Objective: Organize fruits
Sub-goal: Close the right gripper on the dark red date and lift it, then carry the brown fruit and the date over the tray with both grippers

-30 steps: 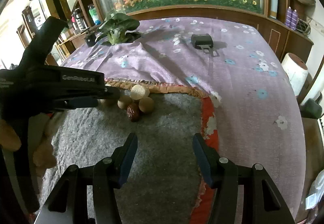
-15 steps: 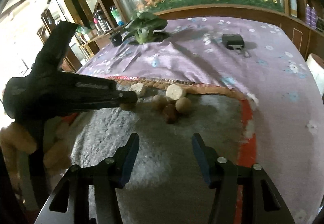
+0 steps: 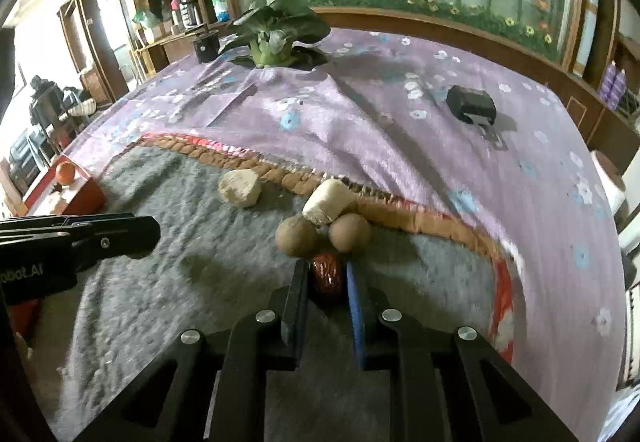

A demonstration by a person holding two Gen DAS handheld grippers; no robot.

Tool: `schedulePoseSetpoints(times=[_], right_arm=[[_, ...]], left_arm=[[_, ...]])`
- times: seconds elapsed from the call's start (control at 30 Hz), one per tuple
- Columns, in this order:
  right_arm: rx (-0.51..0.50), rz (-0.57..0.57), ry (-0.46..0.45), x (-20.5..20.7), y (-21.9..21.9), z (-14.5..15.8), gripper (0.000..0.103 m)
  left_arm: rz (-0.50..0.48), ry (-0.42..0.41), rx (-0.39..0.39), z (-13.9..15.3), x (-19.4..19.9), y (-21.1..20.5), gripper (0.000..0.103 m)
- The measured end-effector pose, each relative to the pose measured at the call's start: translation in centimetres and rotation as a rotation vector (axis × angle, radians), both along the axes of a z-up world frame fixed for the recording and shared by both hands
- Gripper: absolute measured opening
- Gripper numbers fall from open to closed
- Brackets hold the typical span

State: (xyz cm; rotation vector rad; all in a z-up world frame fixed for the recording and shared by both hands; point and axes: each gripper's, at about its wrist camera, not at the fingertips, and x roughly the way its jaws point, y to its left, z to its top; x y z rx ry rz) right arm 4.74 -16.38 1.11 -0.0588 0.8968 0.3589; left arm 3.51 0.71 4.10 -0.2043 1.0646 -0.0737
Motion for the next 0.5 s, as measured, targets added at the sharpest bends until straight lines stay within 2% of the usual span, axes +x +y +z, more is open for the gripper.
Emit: schedulePoseSetpoints(times=[0.23,0.5], right_arm=[[0.069,0.002,-0.038,-4.6,0.1,2.5,0.018],[0.096,0.046,-0.060,-8.5,3.0,3.7,0.018]], left_arm=[[-0.020,-0.027,0.012,1.0,-2.4,1.0,0.024],[-0.004,-0.076,0.088,1.4,-5.9,2.6,0.024]])
